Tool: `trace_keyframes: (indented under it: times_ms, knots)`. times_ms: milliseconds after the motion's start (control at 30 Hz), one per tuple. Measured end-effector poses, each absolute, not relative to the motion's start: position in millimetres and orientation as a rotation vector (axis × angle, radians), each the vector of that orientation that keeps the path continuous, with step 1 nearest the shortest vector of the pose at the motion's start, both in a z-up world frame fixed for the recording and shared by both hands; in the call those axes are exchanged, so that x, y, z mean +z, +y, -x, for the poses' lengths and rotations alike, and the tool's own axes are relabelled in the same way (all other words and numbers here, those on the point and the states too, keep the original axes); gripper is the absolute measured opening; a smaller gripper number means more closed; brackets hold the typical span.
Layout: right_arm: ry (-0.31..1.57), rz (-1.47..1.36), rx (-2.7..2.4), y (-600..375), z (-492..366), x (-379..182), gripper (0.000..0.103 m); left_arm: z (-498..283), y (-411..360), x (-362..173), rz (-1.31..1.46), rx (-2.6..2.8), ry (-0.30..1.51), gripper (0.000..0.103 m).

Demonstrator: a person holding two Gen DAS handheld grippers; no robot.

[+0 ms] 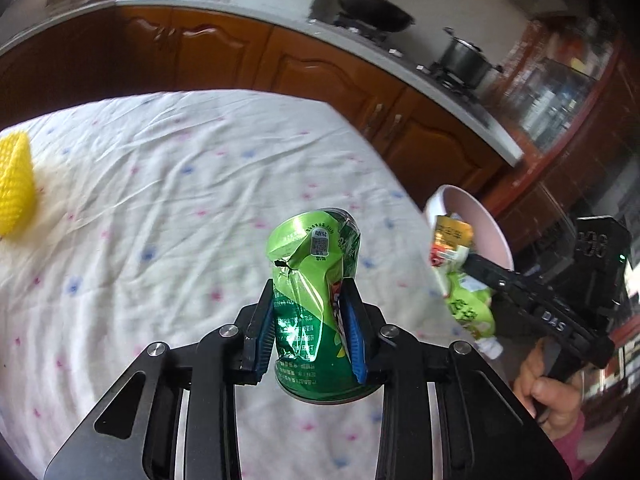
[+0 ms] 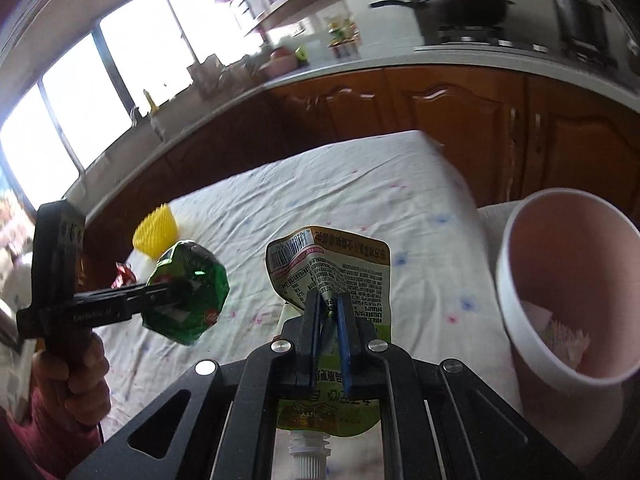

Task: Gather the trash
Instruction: 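Carry the green can and pouch over the pink bin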

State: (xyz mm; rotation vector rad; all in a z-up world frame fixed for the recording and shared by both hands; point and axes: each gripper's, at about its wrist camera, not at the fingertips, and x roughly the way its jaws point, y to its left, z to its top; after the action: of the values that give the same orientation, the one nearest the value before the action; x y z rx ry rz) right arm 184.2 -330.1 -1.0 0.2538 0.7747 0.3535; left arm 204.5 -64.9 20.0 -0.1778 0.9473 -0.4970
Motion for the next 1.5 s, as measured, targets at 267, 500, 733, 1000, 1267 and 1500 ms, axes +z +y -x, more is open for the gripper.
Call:
trace_keyframes:
  times_ms: [267,500,733,1000,1267,1500]
  knots:
    - [0.740,-0.326,0.291,-363,-163,3,0.008,-195,-115,32,0.111,-0.575,0.935,0.028]
    - [0.711,-0.378,0.234,-395,-146,6,0.008,-187,-154,36,0.066,-0.632,0.937,0.028]
    - [0.680,-0.424,0.185,-425,-133,7,0.008,-185,-190,43,0.021,-0.678,0.934,0.028]
    - [0.646,-0.456,0.125,-459,-128,12,0.008,-188,-226,53,-0.011,-0.723,0.922,0.028]
    - [0.630,-0.477,0.074,-485,-133,14,0.008,-199,-262,63,-0.039,-0.756,0.907,0.028]
    - [0.624,-0.511,0.045,-506,-145,15,0.008,-214,-294,66,-0.070,-0.756,0.912,0.028]
